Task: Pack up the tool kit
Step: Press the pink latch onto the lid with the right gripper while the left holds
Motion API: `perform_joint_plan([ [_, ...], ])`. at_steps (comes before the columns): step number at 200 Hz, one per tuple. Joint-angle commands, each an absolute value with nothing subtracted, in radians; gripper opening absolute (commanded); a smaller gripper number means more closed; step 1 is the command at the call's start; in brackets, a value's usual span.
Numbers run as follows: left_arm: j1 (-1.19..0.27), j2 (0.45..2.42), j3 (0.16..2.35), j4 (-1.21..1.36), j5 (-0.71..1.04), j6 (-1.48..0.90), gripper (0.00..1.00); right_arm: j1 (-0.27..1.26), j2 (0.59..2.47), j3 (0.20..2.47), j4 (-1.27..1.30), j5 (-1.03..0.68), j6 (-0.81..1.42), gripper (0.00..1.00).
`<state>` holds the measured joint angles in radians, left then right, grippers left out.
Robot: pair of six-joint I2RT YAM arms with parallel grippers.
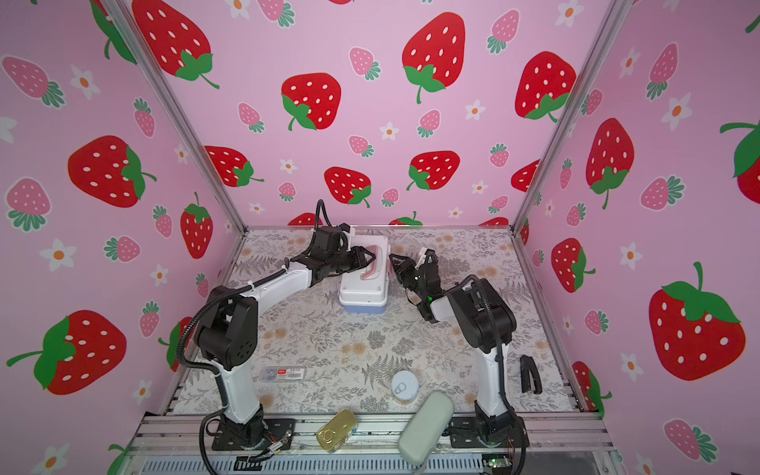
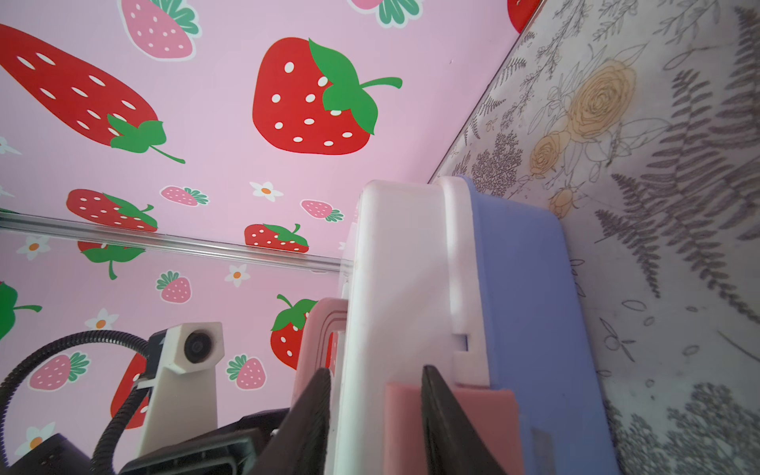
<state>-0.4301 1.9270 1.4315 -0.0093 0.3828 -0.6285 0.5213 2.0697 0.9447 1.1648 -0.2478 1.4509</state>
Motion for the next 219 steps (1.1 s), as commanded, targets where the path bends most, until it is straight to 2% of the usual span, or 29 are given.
perform_joint_plan([
  [1, -0.433, 1.99, 1.427, -0.128, 0.392, -0.641, 0.48, 0.551, 2.105, 0.959, 1.121, -0.346, 1.442, 0.41],
  [122, -0.435, 1.996, 1.425, -0.127, 0.397, -0.64, 0.48, 0.552, 2.138, 0.964, 1.142, -0.354, 1.458, 0.43],
  [170, -0.436, 2.003, 1.428, -0.129, 0.4, -0.643, 0.48, 0.553, 2.143, 0.968, 1.124, -0.368, 1.439, 0.51],
  [177, -0.436, 2.003, 1.429, -0.128, 0.4, -0.645, 0.48, 0.554, 2.142, 0.972, 1.11, -0.371, 1.433, 0.56],
  [219, -0.438, 2.005, 1.431, -0.13, 0.402, -0.644, 0.48, 0.558, 2.154, 0.975, 1.085, -0.376, 1.432, 0.52],
])
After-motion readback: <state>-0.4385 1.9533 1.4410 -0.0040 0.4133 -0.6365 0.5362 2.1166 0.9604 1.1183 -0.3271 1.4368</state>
